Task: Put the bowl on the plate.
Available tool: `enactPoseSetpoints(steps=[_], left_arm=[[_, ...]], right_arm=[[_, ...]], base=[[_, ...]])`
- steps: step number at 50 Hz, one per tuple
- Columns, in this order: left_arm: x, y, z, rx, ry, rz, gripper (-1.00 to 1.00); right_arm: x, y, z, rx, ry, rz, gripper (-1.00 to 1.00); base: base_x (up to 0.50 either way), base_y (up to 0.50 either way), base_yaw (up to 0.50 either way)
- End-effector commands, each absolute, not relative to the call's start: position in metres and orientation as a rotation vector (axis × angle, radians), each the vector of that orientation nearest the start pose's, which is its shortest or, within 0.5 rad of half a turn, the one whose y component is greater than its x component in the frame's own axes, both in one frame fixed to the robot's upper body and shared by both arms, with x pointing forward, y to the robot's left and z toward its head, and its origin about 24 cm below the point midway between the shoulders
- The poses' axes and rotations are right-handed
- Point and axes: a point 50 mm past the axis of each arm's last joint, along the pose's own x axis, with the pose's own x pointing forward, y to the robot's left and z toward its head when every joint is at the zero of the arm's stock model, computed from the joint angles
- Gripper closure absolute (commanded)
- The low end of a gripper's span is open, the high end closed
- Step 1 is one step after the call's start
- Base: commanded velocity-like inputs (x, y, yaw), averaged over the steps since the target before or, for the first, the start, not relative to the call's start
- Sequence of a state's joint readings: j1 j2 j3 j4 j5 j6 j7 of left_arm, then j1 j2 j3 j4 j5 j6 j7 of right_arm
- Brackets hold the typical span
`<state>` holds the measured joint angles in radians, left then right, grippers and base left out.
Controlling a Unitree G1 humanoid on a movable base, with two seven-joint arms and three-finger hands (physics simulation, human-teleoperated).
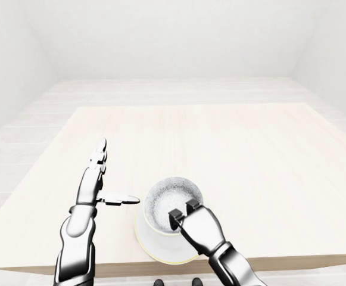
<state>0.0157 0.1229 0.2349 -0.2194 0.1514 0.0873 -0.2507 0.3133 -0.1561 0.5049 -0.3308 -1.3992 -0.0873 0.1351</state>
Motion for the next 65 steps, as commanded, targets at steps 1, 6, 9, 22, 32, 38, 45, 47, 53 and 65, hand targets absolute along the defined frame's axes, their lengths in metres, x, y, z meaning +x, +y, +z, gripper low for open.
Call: enactPoseSetpoints(steps=[1, 6, 9, 22, 32, 38, 45, 47, 53, 65], left_arm=[[0.244, 0.214, 0.088, 0.302, -0.082, 0.004, -1.00], [0.244, 0.214, 0.086, 0.304, -0.073, 0.003, -1.00], [0.245, 0.213, 0.086, 0.302, -0.074, 0.001, -1.00], [0.246, 0.213, 0.085, 0.301, -0.072, 0.002, -1.00], [0.245, 0.214, 0.086, 0.302, -0.075, 0.001, -1.00], [0.245, 0.214, 0.087, 0.301, -0.079, 0.001, -1.00], [0.247, 0.212, 0.090, 0.302, -0.091, -0.002, -1.00], [0.248, 0.213, 0.089, 0.304, -0.088, -0.001, -1.00], [0.249, 0.211, 0.090, 0.302, -0.094, -0.003, -1.00], [0.248, 0.212, 0.089, 0.303, -0.090, -0.004, -1.00]], right_arm=[[0.161, -0.062, 0.038, -1.378, -0.265, 0.555, 0.69], [0.159, -0.063, 0.038, -1.383, -0.263, 0.556, 0.66], [0.158, -0.063, 0.038, -1.385, -0.263, 0.560, 0.62], [0.158, -0.063, 0.040, -1.387, -0.267, 0.562, 0.51], [0.157, -0.064, 0.042, -1.398, -0.267, 0.565, 0.37], [0.158, -0.065, 0.042, -1.398, -0.267, 0.559, 0.35], [0.159, -0.066, 0.047, -1.404, -0.269, 0.556, 0.25], [0.160, -0.067, 0.049, -1.405, -0.270, 0.550, 0.25], [0.160, -0.066, 0.051, -1.403, -0.277, 0.544, 0.18], [0.160, -0.065, 0.053, -1.405, -0.283, 0.539, 0.12]], base=[[0.00, 0.00, 0.00], [0.00, 0.00, 0.00], [0.00, 0.00, 0.00], [0.00, 0.00, 0.00], [0.00, 0.00, 0.00], [0.00, 0.00, 0.00], [0.00, 0.00, 0.00], [0.00, 0.00, 0.00], [0.00, 0.00, 0.00], [0.00, 0.00, 0.00]])
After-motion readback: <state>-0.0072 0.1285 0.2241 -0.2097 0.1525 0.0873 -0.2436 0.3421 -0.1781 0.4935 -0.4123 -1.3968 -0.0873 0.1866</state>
